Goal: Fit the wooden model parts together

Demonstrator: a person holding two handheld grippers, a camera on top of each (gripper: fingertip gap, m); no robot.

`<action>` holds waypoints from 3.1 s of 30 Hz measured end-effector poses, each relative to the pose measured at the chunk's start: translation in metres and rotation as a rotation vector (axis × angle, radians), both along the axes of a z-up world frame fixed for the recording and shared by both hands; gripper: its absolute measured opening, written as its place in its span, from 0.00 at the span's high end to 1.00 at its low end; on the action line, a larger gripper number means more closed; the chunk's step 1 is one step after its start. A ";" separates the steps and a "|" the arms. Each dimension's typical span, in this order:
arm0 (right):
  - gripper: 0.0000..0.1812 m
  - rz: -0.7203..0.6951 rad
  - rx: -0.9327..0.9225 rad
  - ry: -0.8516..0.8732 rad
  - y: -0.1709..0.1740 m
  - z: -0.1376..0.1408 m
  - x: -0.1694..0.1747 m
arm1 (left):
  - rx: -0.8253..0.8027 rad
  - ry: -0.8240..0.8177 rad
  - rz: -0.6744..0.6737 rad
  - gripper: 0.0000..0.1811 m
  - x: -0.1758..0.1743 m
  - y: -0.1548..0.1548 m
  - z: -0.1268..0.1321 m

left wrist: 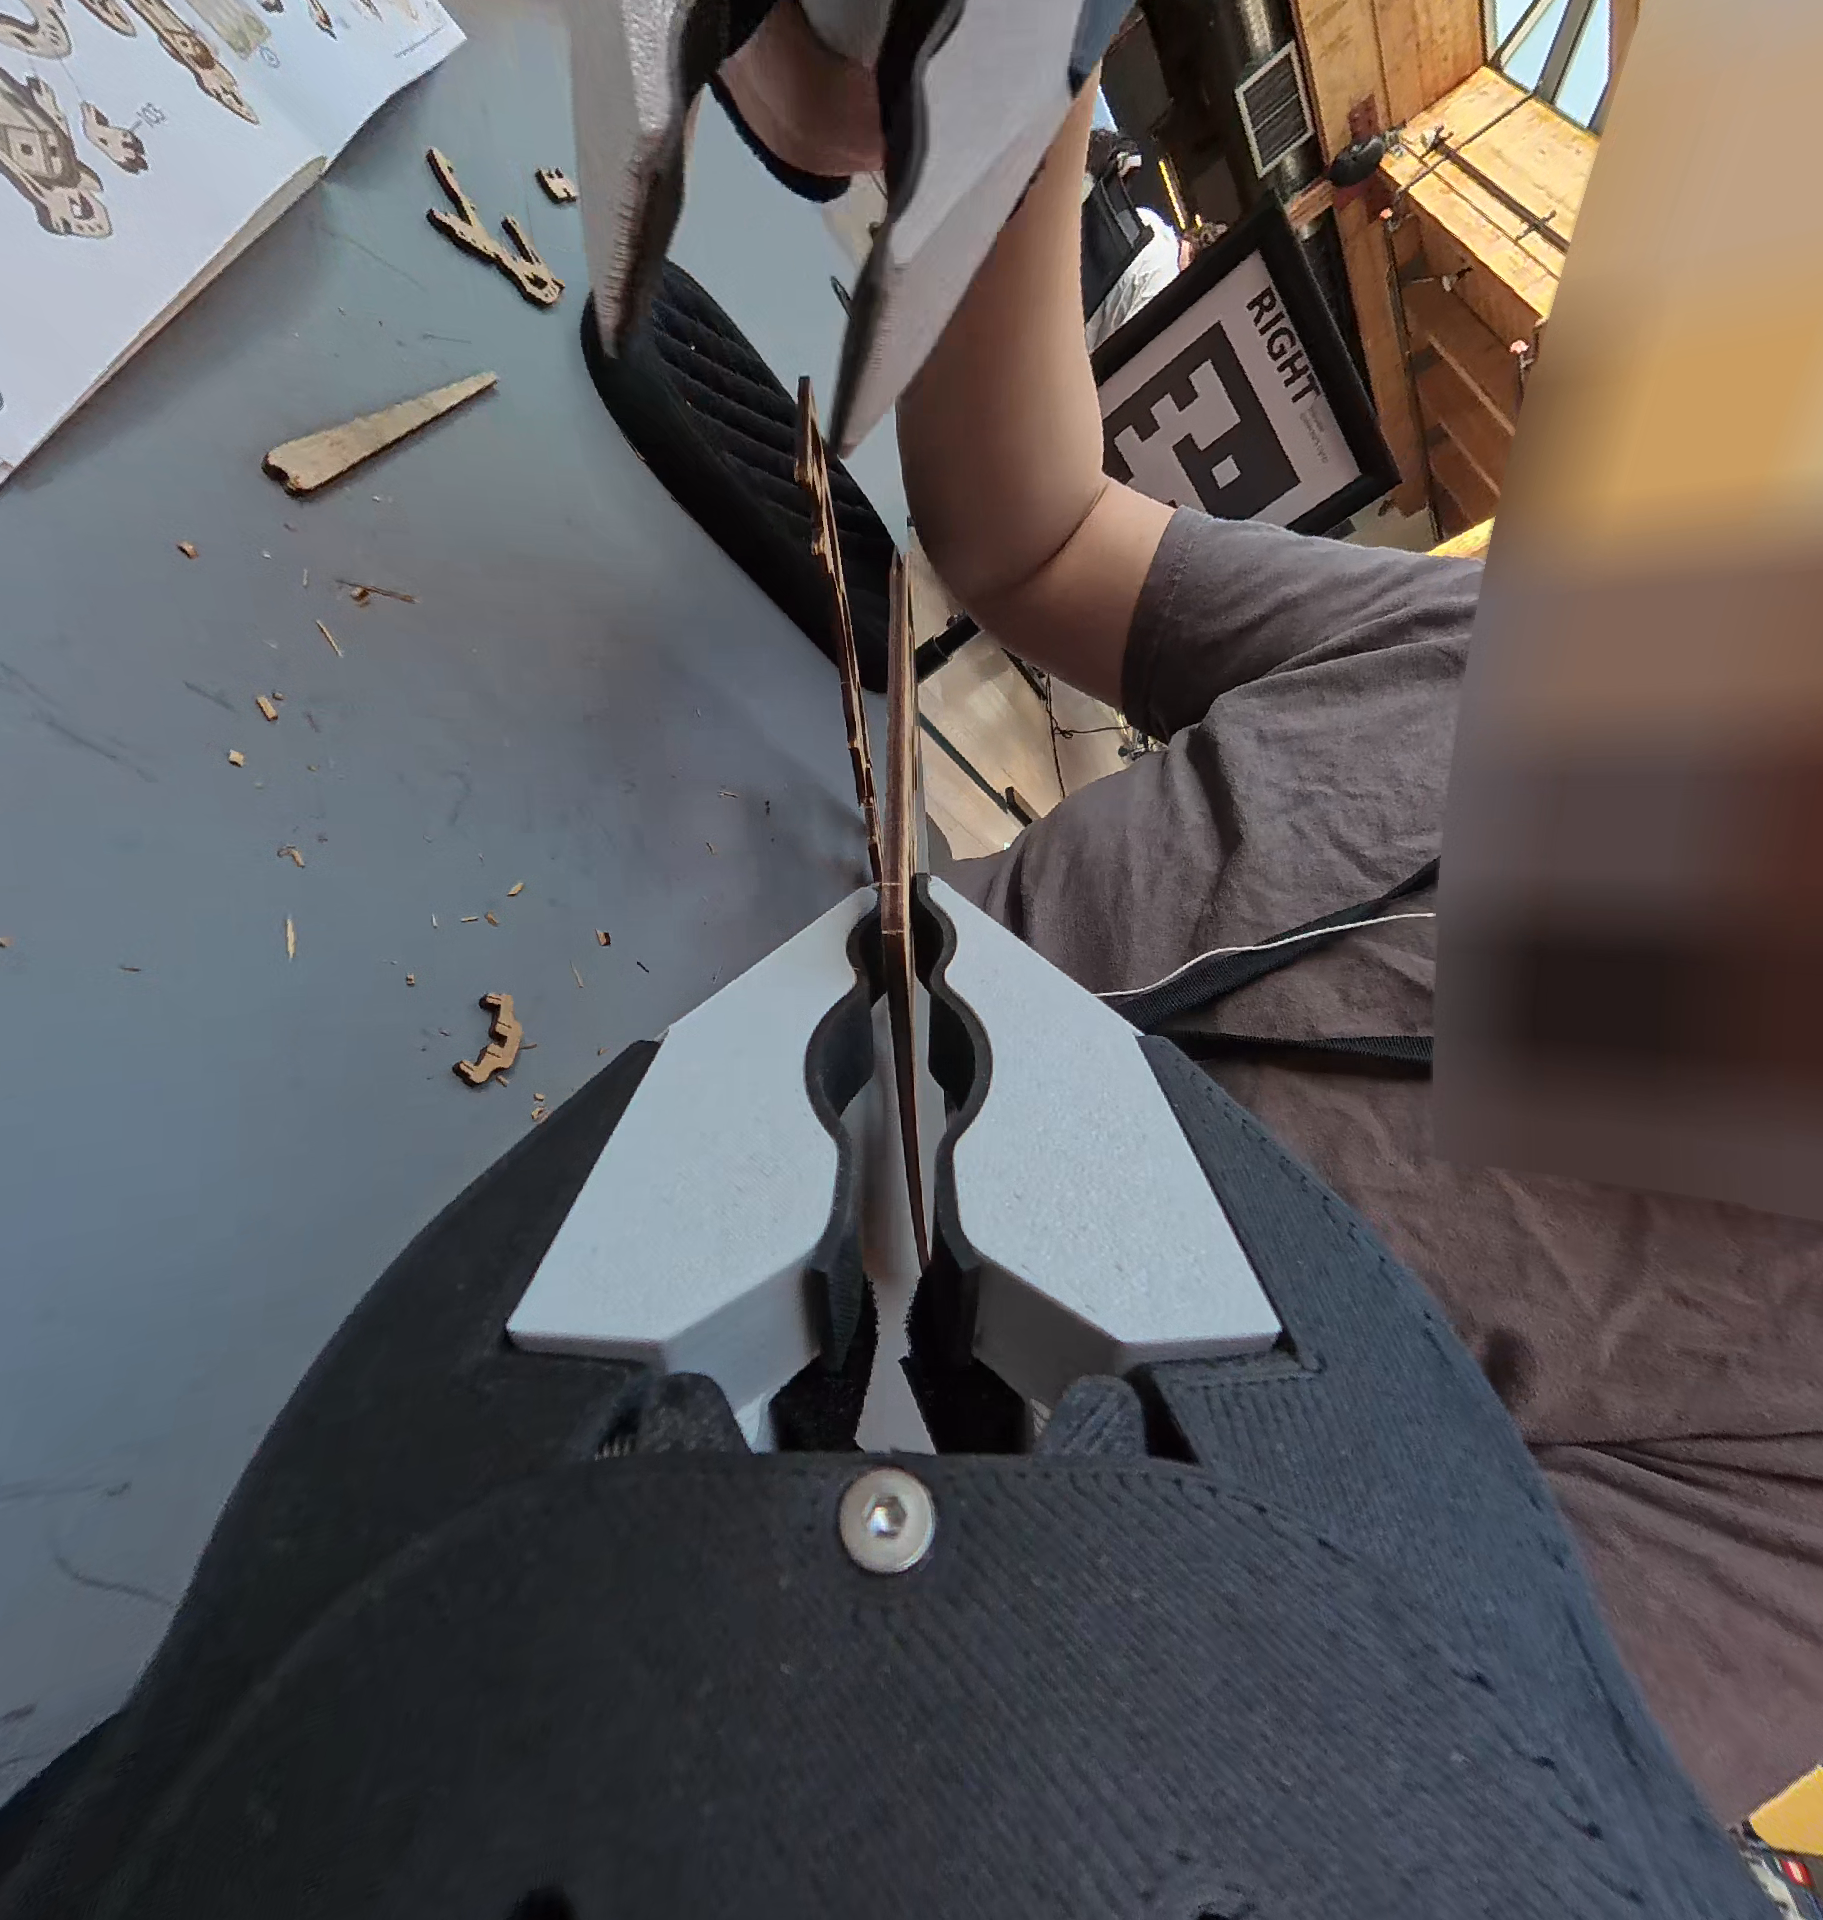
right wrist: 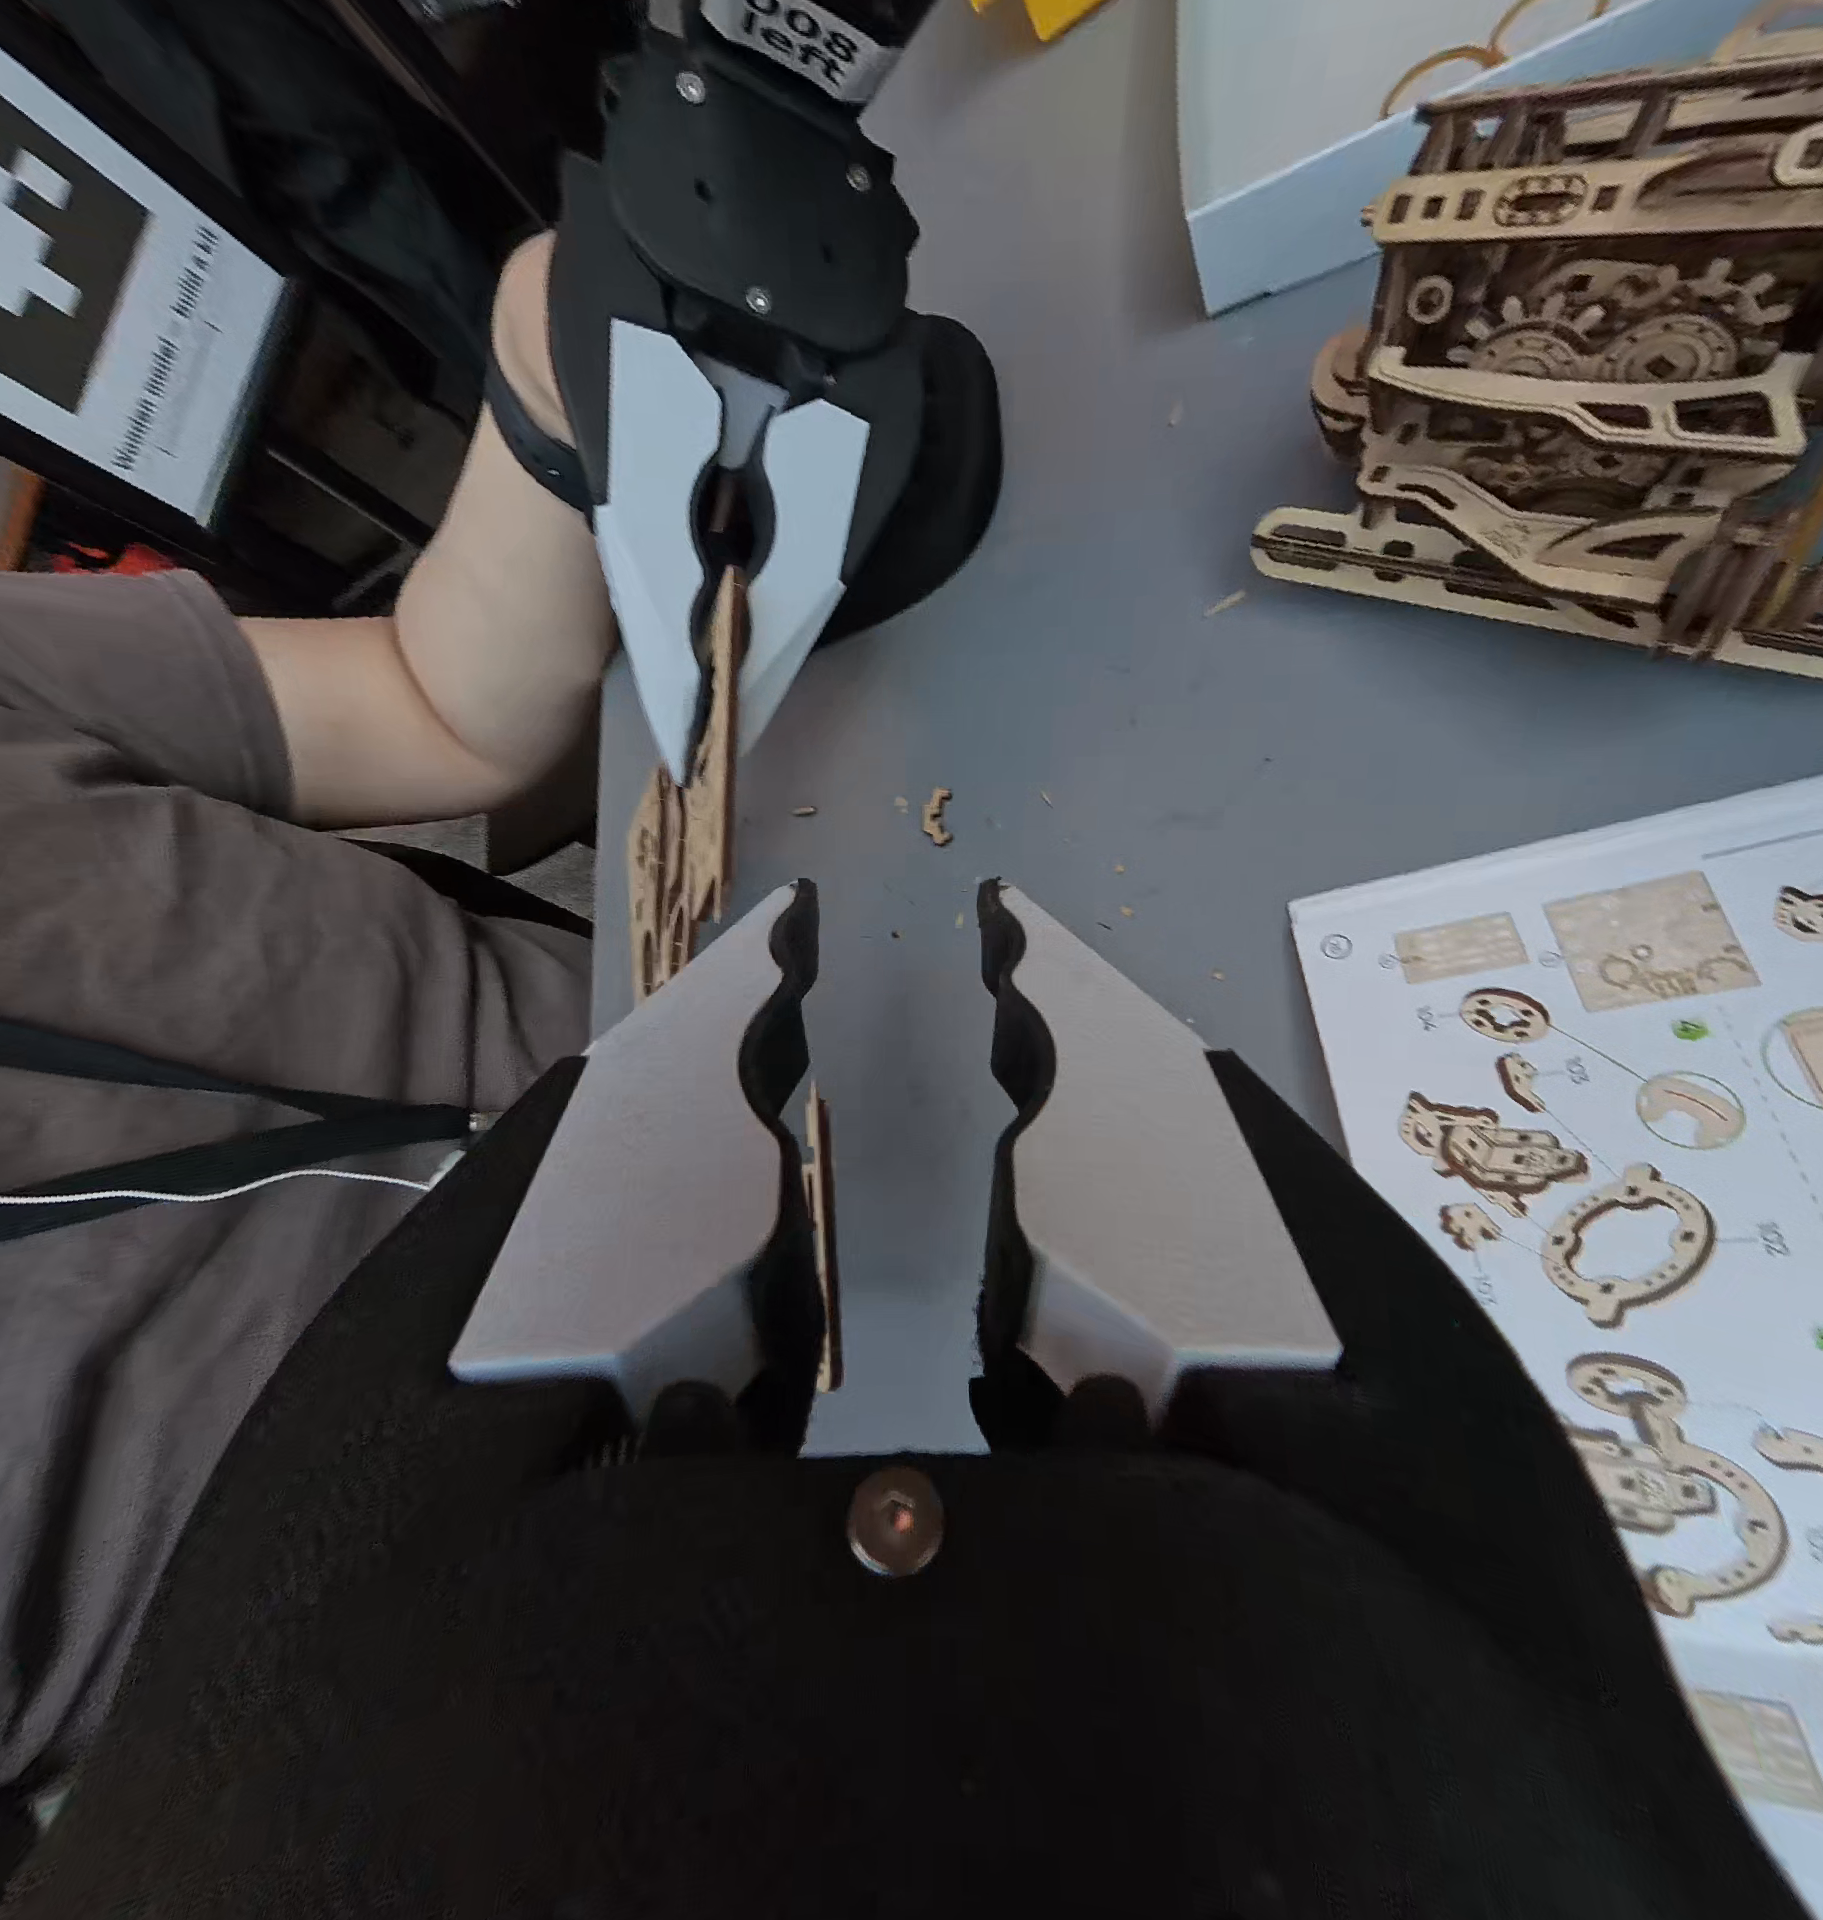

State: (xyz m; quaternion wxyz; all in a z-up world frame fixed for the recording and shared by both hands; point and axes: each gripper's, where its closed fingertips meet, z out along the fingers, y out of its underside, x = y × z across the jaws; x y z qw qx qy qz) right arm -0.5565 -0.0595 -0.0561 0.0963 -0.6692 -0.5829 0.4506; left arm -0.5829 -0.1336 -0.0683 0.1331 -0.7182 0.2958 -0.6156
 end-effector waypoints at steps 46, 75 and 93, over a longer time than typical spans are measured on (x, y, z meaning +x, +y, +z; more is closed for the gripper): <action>0.98 -0.158 0.387 0.415 0.019 -0.021 0.089 | -0.271 0.372 -0.219 0.76 0.003 0.039 -0.060; 0.98 0.099 0.734 0.148 0.017 -0.071 0.062 | 0.318 0.687 0.598 0.74 -0.035 -0.073 -0.062; 0.98 0.194 0.985 0.054 -0.011 -0.093 0.071 | 0.483 0.952 0.711 0.55 -0.040 -0.049 -0.086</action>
